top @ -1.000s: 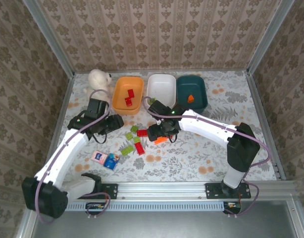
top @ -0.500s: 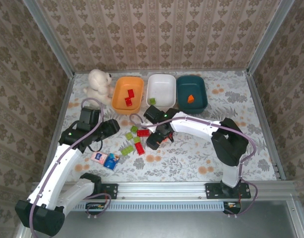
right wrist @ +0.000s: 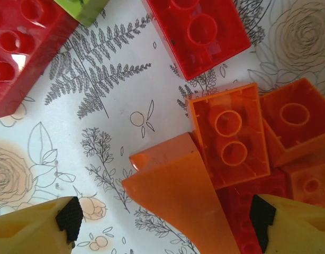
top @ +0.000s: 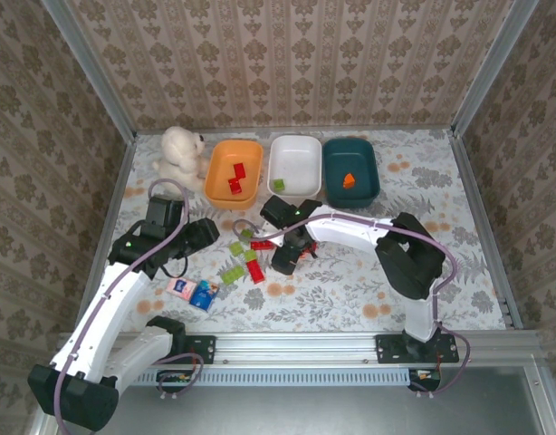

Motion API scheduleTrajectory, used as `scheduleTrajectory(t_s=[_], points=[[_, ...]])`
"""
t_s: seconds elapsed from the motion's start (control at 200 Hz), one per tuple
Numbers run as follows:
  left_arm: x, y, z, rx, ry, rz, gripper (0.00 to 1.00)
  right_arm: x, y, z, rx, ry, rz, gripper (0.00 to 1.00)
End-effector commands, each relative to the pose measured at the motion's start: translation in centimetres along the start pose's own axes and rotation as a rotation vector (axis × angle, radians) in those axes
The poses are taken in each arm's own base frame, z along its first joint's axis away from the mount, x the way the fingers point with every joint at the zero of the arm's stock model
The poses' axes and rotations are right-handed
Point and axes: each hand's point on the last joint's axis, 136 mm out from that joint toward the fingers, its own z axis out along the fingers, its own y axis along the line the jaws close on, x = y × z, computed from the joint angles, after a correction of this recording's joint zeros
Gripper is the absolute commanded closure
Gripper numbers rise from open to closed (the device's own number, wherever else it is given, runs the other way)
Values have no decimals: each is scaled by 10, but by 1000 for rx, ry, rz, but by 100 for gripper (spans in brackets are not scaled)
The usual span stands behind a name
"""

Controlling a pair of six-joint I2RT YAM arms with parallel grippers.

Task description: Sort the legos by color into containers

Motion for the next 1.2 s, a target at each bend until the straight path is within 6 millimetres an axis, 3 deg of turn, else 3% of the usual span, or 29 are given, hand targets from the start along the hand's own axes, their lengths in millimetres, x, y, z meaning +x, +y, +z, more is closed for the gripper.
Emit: scheduleTrajectory(t_s=[0.0,0.225,0.67,0.97,1.195], points=[[3,1,-2,-8,12,-13,40,2,3,8,-3,33,-16,16],[3,1,0,-4,13,-15,40,2,1,12,16,51,-10,18],[6,2,2,-4,23,-17,39,1,24,8,1,79,12,37],[7,1,3,2,27,-26,39,27,22,21,16,149,15,31],[10,-2,5,11,33,-26,39,10,18,27,14,127,33,40]])
